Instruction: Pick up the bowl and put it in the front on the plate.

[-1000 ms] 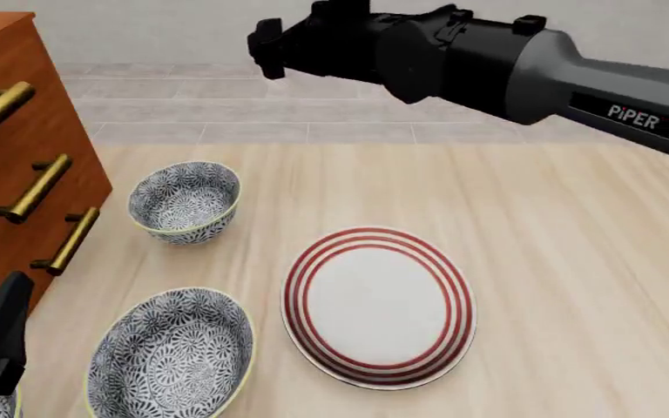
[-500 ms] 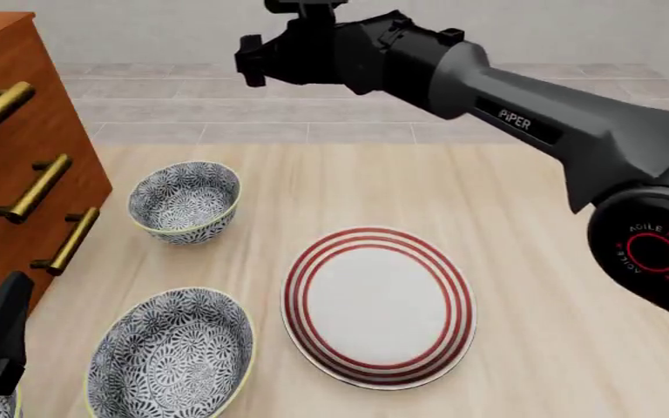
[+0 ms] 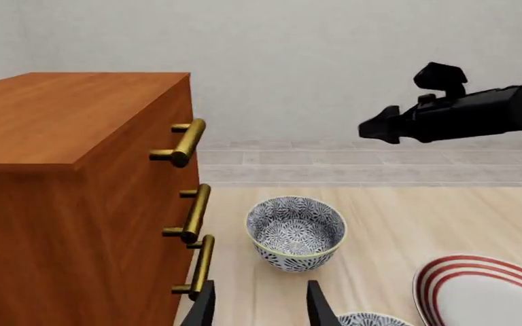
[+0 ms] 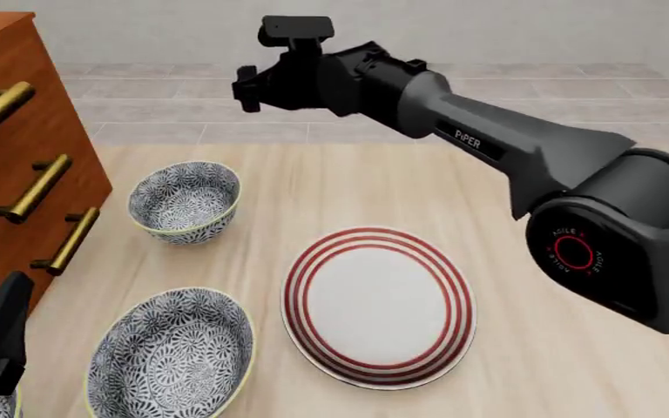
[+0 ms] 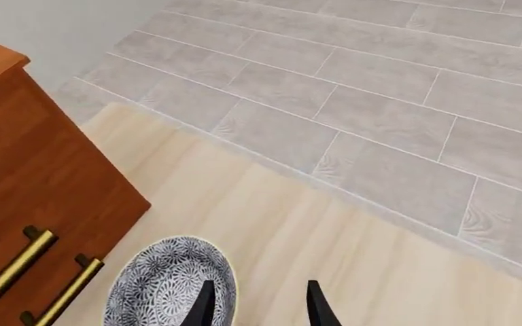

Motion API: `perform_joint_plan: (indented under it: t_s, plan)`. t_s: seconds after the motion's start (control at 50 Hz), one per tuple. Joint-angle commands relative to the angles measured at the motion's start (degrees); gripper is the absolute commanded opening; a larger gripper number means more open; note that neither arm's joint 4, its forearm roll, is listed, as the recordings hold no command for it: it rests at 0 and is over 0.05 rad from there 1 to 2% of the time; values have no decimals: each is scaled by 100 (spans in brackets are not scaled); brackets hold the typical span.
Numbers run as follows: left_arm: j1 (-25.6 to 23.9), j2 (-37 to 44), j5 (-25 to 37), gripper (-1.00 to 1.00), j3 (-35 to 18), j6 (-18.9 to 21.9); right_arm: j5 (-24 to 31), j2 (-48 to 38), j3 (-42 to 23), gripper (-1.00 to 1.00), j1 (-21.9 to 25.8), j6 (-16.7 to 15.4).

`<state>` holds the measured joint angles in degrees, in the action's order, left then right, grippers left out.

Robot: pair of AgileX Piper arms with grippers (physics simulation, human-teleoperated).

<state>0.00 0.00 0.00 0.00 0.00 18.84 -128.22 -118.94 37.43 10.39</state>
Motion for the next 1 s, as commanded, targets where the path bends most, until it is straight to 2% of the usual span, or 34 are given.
perform_joint_plan:
  t_s: [0.02,0.22,0.68,1.0]
  plan:
    - [0,0,0,100,0,0,227,-421,-494,100,12,16]
    - [0,0,0,100,0,0,403,-853,-931,100,30,46]
    - [0,0,0,100,0,0,221,-1144,-733,100,194,287]
    - [0,0,0,100,0,0,378,-1578,-1154,100,225,338]
